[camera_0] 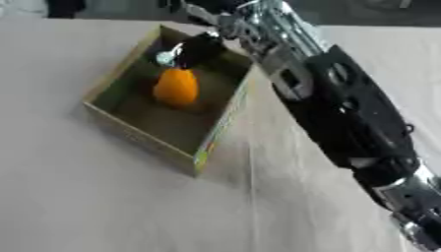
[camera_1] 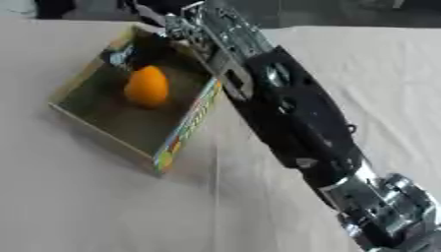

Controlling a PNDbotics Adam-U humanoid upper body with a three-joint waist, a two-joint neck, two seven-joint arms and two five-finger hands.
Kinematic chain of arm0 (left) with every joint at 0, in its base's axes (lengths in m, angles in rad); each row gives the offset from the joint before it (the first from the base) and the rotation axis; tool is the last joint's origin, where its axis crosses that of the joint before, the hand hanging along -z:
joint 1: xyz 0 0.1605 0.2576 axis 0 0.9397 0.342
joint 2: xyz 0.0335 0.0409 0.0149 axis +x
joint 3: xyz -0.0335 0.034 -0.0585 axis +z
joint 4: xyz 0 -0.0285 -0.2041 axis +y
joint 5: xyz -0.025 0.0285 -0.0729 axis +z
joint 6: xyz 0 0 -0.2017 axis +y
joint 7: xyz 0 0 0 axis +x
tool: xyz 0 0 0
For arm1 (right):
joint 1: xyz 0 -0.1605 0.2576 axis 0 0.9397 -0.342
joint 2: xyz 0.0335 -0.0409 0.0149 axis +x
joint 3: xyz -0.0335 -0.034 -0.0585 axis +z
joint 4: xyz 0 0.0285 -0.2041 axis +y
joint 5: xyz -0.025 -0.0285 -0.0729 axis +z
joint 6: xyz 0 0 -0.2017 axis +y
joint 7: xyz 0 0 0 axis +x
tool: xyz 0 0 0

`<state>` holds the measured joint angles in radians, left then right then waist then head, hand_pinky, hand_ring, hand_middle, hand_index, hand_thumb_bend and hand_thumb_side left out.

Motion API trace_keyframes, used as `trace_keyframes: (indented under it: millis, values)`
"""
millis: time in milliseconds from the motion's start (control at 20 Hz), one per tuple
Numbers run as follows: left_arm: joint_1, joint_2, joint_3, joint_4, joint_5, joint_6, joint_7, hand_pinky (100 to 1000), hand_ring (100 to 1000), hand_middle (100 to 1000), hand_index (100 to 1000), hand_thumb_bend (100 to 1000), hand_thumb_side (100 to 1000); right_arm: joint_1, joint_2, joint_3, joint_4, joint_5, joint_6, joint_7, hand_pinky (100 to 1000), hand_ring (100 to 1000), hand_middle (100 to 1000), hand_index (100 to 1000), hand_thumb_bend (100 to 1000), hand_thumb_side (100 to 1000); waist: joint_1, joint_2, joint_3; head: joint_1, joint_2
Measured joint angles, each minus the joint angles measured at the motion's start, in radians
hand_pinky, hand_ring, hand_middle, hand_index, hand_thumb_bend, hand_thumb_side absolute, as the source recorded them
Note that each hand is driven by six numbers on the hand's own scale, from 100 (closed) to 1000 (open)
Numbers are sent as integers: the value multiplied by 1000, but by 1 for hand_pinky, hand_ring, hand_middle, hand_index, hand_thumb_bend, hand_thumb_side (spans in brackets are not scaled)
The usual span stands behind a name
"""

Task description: Pick up objects on the table and place them in the box.

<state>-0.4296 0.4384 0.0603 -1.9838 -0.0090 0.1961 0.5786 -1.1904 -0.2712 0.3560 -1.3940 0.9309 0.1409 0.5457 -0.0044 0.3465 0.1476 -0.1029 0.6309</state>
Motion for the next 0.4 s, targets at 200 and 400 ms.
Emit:
trace_keyframes:
  millis: [200, 400]
  values:
    - [5, 0, 0, 0, 0, -1, 1, 780, 627, 684, 850, 100, 935, 22, -46, -35, -108, -49, 52, -20, 869, 922, 812, 929, 218, 818, 9, -2, -6, 5, 0]
    - [8, 0, 2, 0, -1, -1, 3, 779, 628, 684, 850, 100, 934, 50, -89, -74, -218, -93, 102, -35, 855, 904, 785, 899, 134, 784, 14, -4, -13, 12, 0]
